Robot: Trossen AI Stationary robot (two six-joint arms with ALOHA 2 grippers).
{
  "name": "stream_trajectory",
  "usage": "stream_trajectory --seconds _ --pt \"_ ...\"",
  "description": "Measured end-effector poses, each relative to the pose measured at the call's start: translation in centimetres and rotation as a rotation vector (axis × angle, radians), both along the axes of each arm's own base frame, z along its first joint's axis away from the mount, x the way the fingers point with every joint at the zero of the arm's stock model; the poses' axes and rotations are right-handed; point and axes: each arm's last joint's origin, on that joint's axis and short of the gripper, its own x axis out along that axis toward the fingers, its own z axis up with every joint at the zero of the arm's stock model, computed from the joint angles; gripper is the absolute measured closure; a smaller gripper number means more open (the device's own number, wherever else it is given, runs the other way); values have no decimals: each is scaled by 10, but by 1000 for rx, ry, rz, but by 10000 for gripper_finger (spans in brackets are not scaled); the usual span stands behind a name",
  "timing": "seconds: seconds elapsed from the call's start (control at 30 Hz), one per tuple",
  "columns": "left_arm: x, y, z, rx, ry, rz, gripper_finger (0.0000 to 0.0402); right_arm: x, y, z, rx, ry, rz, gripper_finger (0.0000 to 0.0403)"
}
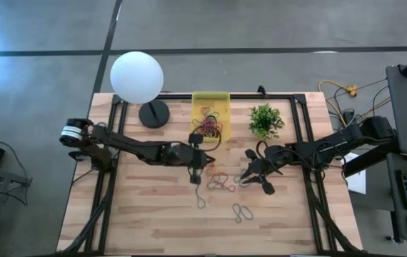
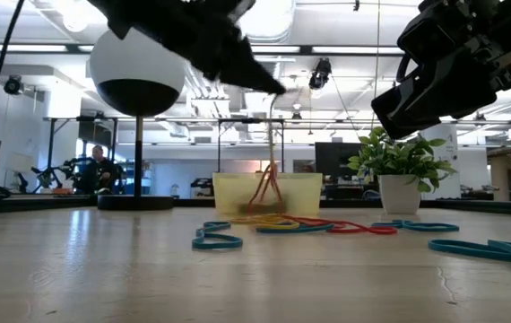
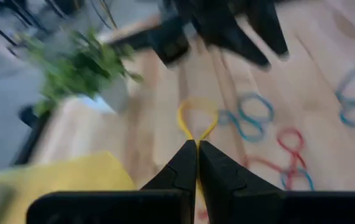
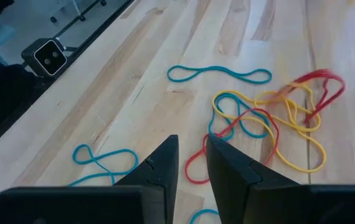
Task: Pick and place rubber bands into bin
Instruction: Put the yellow rubber band into the yellow bin
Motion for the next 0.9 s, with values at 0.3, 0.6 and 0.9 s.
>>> stream_trajectory --seconds 0.3,0.6,0.9 --pt "-4 14 30 92 -150 18 402 0 0 0 0 0 0 324" --pt "-3 22 52 143 -342 -22 402 0 0 0 -4 1 2 333" --pt "-3 16 58 91 -419 -212 401 -1 0 -2 -10 3 6 331"
